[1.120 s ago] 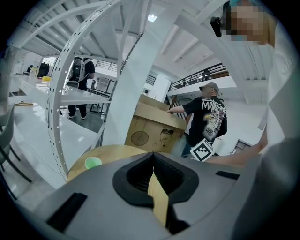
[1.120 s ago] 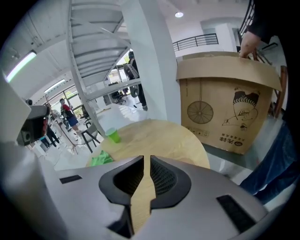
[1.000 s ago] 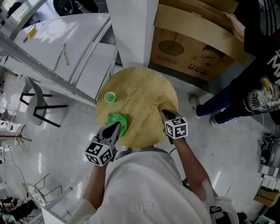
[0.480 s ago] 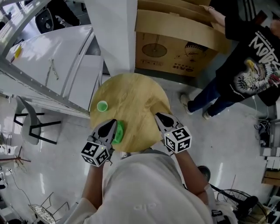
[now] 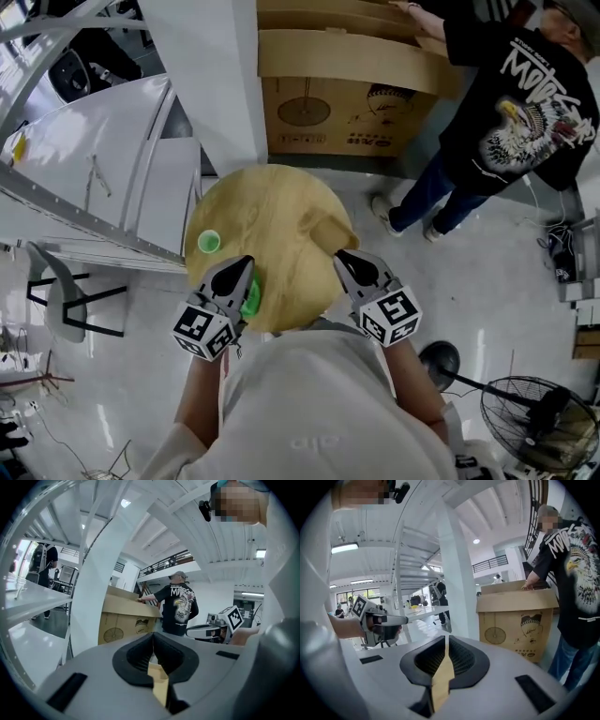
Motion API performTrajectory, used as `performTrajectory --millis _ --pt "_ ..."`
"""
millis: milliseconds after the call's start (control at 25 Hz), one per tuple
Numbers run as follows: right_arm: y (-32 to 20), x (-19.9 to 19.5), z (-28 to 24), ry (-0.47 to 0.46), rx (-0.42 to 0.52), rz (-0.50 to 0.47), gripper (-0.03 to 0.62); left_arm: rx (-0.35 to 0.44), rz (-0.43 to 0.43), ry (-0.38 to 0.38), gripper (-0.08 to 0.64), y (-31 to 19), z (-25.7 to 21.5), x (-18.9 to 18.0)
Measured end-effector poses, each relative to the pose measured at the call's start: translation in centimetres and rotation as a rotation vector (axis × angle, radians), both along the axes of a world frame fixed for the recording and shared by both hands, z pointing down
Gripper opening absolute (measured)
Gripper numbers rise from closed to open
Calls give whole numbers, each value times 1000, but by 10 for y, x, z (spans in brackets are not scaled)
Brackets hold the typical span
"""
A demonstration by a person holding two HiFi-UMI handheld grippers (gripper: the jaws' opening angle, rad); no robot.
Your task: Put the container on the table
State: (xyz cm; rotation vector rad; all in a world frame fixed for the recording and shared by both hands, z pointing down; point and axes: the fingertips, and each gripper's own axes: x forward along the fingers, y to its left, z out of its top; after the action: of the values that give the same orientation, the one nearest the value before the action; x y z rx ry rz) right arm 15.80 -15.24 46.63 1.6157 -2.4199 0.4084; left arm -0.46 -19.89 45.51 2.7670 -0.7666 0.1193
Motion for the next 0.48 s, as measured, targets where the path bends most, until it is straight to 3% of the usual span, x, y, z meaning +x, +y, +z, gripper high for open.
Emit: performTrajectory --millis 480 --pt "30 1 -5 -2 61 54 49 34 101 14 17 13 -5 22"
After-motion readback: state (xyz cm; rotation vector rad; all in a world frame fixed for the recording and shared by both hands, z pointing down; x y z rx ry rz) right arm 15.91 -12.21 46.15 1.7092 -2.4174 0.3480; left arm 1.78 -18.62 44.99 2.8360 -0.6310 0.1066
